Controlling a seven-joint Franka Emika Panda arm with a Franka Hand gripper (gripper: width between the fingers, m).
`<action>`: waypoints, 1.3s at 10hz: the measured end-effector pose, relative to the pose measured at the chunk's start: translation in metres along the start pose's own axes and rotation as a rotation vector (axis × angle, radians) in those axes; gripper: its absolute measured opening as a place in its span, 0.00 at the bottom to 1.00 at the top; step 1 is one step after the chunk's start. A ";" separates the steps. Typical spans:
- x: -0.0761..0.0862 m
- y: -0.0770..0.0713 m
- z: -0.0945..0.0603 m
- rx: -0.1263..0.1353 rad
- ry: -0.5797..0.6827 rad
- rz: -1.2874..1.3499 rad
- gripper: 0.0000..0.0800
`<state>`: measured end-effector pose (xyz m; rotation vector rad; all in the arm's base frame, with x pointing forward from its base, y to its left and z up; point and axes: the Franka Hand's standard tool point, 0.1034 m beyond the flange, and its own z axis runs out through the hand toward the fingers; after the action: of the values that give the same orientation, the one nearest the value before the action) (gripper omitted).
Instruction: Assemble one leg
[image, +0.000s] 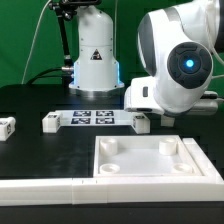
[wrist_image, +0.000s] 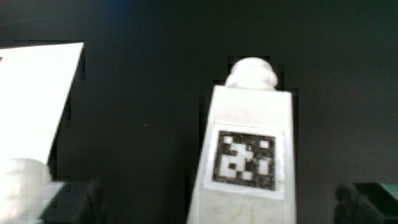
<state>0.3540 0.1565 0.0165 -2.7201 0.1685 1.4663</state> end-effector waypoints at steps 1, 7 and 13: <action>0.000 0.000 0.005 -0.003 0.000 0.000 0.81; -0.005 0.004 0.024 -0.019 -0.024 0.023 0.67; -0.005 0.004 0.024 -0.019 -0.024 0.023 0.36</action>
Offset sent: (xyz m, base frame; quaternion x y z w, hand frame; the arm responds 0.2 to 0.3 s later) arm -0.0223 0.0038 -0.0054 -0.0036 -0.0116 0.0471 0.9988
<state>0.3305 0.1553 0.0075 -2.7228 0.1863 1.5131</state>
